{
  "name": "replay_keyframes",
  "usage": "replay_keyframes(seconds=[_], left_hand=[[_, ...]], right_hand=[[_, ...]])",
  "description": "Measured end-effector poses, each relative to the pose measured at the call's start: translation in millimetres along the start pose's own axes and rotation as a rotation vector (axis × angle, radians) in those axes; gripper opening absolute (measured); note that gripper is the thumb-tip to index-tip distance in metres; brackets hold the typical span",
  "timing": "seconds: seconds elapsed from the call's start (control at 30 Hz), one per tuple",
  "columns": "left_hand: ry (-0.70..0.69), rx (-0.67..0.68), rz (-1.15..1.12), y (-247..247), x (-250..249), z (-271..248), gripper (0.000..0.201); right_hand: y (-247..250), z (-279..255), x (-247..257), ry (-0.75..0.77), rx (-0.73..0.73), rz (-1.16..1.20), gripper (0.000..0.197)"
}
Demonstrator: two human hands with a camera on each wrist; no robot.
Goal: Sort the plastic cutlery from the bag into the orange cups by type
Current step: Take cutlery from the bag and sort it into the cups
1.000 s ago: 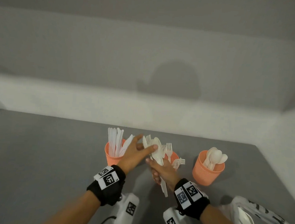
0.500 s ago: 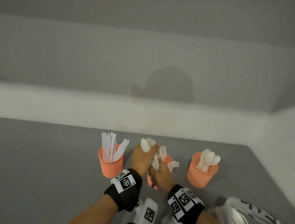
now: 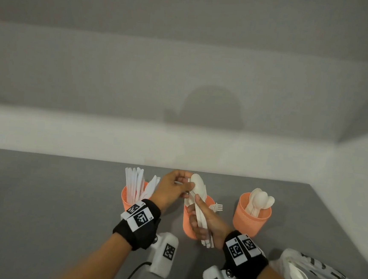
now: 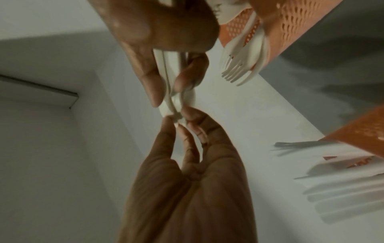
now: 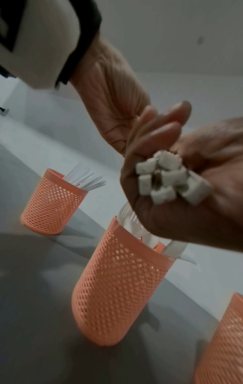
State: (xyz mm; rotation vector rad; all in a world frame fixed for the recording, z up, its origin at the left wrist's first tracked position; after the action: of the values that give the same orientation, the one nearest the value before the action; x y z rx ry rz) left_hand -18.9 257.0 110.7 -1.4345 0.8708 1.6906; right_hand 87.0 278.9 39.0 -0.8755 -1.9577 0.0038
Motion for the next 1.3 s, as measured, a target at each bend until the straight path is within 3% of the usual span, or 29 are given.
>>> replay_keyframes(seconds=[0.17,0.3,0.37,0.5,0.67,0.73,0.9,1.0,1.13,1.3], left_hand=[[0.042,-0.089,-0.161,8.9,5.9,-2.4,0.021],[0.1,-0.218,-0.226,16.2,19.0,-7.7,0.018],[0.166,-0.179,-0.209,8.8,24.4,-14.2,0.008],[0.216,-0.162,-0.214,2.1,26.9,-22.4,0.018],[0.246,-0.415,-0.524,26.6,32.0,-17.2,0.017],[0.233,-0.425,-0.415,36.9,30.6,-16.2,0.024],[0.092,-0.183,0.054,24.5,17.3,-14.9,0.036],[0.059,-0.171,0.139,15.5,18.7,-14.4,0.035],[0.026,-0.169,0.223,12.8,18.1,-12.6,0.023],[0.002,-0.189,0.266,17.6,18.5,-12.5,0.016]], right_hand=[[-1.0,-2.2,2.8,0.01,-0.003,0.042,0.045],[5.7,2.4,8.1,0.12,-0.122,-0.1,0.039],[3.7,0.9,12.3,0.202,-0.157,-0.154,0.036],[-4.6,-6.0,15.7,0.256,-0.157,-0.23,0.023],[10.0,-1.1,10.2,0.228,-0.262,-0.147,0.022],[19.6,-2.3,13.2,0.261,-0.353,-0.229,0.019],[18.2,-0.7,12.4,0.234,-0.332,-0.351,0.014],[8.8,2.4,9.3,0.194,-0.229,-0.325,0.012],[2.7,1.3,4.0,0.117,-0.095,-0.15,0.026],[8.8,3.3,2.2,0.115,-0.078,-0.112,0.031]])
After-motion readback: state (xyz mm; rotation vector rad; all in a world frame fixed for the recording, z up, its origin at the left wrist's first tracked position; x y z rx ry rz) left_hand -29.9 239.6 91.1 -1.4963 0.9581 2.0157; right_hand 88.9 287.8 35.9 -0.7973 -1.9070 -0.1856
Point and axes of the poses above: each hand's wrist, its own z-axis towards the middle knuckle, its own y-axis out of the back of the hand, x = y × z, the point moved 8 cm from there along z, towards the middle knuckle, and after that the axes turned 10 degrees about -y, right-handed, at the moved point
